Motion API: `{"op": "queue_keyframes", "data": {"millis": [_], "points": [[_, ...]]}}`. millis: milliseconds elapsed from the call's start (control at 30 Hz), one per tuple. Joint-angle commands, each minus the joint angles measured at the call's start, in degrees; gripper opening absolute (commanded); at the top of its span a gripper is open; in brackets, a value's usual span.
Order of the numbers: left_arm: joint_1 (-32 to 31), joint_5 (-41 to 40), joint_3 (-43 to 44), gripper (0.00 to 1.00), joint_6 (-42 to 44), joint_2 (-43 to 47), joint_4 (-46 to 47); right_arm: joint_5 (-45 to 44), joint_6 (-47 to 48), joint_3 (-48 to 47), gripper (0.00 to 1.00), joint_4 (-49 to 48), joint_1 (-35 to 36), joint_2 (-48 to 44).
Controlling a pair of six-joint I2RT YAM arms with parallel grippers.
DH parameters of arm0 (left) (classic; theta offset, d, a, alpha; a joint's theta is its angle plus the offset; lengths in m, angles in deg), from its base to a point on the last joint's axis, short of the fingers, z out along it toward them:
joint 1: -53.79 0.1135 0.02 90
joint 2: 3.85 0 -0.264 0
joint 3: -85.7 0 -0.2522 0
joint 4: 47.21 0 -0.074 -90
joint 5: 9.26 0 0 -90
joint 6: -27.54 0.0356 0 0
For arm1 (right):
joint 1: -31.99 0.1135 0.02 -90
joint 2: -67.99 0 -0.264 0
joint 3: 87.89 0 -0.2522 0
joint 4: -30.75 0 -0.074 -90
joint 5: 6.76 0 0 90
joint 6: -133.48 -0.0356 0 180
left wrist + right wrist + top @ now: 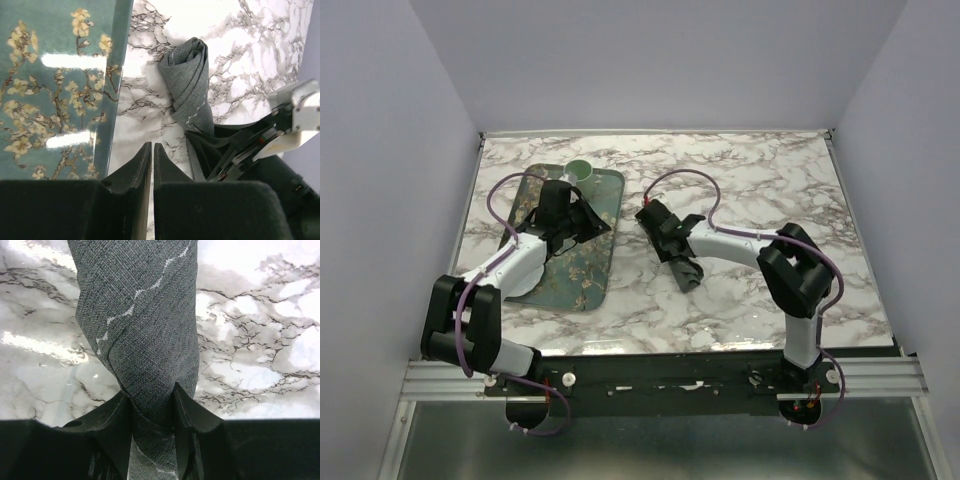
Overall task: Fold the napkin, place the utensils inside, and roll it up
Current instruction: Roll the napkin with the utensil
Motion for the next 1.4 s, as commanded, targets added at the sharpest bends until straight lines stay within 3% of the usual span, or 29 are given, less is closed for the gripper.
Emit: {"op": "queue_keyframes", "data": {"millis": [0,167,367,667,1167,1367], "points": [[-1.3,5.2,1.1,0.14,0.3,-3.0,2.7,13.3,-3.4,5.3,0.40,-3.9,-6.5,-4.1],[-5.9,10.1,5.2,0.14,0.0,-9.7,4.8,17.5,-3.6,8.5,0.40,-5.7,-12.0,-6.1],[-11.9,10.5,11.4,0.14,-1.8,-16.6,6.7,26.0,-4.7,13.3,0.41,-10.1,-20.5,-8.1],[-13.6,13.0,19.4,0.13,-6.4,-25.9,8.7,32.9,-6.7,14.8,0.41,-13.6,-31.4,-5.7],[-15.1,16.7,31.5,0.14,-10.5,-38.8,11.2,32.4,-3.1,12.0,0.62,-8.8,-33.2,-7.0],[-15.1,16.9,34.1,0.22,-9.9,-40.5,10.2,34.6,-2.7,12.1,0.66,-6.8,-33.1,-11.2]]}}
